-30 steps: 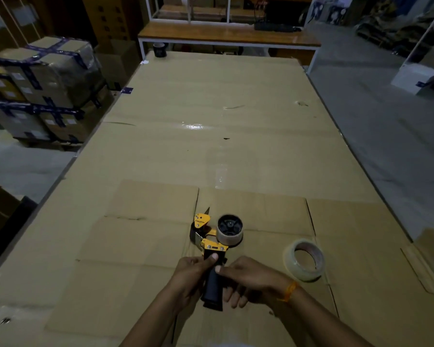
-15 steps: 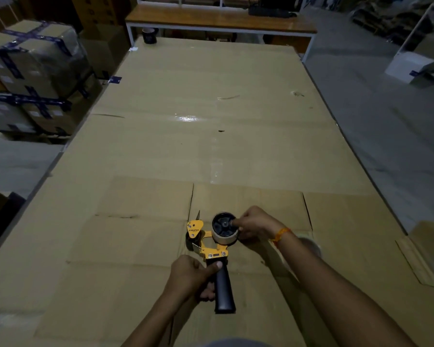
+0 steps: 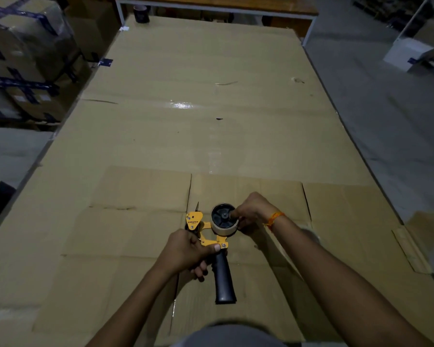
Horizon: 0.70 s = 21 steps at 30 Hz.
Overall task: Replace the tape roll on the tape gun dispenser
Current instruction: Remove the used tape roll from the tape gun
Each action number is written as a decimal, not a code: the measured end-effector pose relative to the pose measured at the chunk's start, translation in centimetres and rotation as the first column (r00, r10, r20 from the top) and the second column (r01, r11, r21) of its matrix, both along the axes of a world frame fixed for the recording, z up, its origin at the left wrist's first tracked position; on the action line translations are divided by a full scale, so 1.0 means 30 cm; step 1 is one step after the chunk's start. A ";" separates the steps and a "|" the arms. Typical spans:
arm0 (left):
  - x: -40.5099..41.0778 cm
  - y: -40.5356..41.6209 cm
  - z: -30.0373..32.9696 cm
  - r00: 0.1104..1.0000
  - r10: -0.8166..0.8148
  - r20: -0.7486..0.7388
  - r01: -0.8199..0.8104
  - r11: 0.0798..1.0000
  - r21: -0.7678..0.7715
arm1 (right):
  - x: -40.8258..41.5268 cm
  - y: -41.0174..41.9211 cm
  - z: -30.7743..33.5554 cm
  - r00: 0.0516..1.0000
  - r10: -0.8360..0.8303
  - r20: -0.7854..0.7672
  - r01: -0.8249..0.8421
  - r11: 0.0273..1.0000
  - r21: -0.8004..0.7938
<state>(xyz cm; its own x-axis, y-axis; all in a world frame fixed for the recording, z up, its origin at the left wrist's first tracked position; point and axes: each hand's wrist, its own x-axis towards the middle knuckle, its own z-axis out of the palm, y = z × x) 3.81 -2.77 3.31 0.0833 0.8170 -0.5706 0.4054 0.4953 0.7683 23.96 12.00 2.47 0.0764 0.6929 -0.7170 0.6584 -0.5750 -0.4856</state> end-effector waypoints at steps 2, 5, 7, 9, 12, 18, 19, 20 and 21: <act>-0.004 0.012 0.005 0.999 -0.025 -0.045 0.025 1.000 0.004 | 0.003 0.001 0.004 0.999 -0.017 -0.031 0.016 0.999 -0.044; -0.005 0.021 0.004 0.996 -0.031 -0.083 0.033 0.999 0.016 | 0.002 0.000 0.006 0.999 -0.003 -0.049 -0.001 0.997 -0.076; -0.004 0.018 -0.001 0.994 -0.027 -0.102 0.030 0.999 0.027 | -0.003 -0.006 0.001 0.999 0.009 -0.041 -0.012 0.998 -0.064; -0.005 0.014 -0.010 0.994 -0.012 -0.112 0.016 0.999 0.039 | -0.008 -0.011 -0.007 1.000 0.016 -0.024 -0.017 0.999 -0.038; -0.012 0.019 -0.023 0.990 -0.033 -0.138 0.041 0.997 0.059 | -0.016 -0.018 0.000 0.999 0.050 0.021 -0.049 0.999 -0.015; -0.014 0.023 -0.042 0.967 -0.052 -0.250 0.091 0.985 0.147 | -0.037 -0.016 0.024 0.989 0.072 0.130 -0.078 0.996 0.043; -0.010 0.025 -0.037 0.954 -0.054 -0.294 0.112 0.977 0.182 | -0.037 -0.014 0.023 0.989 0.067 0.128 -0.074 0.996 0.043; -0.004 0.031 -0.028 0.931 -0.053 -0.360 0.143 0.963 0.230 | -0.035 -0.014 0.020 0.991 0.062 0.121 -0.067 0.997 0.039; 0.005 0.039 -0.015 0.907 -0.039 -0.420 0.171 0.944 0.281 | -0.033 -0.015 0.017 0.992 0.056 0.113 -0.060 0.998 0.034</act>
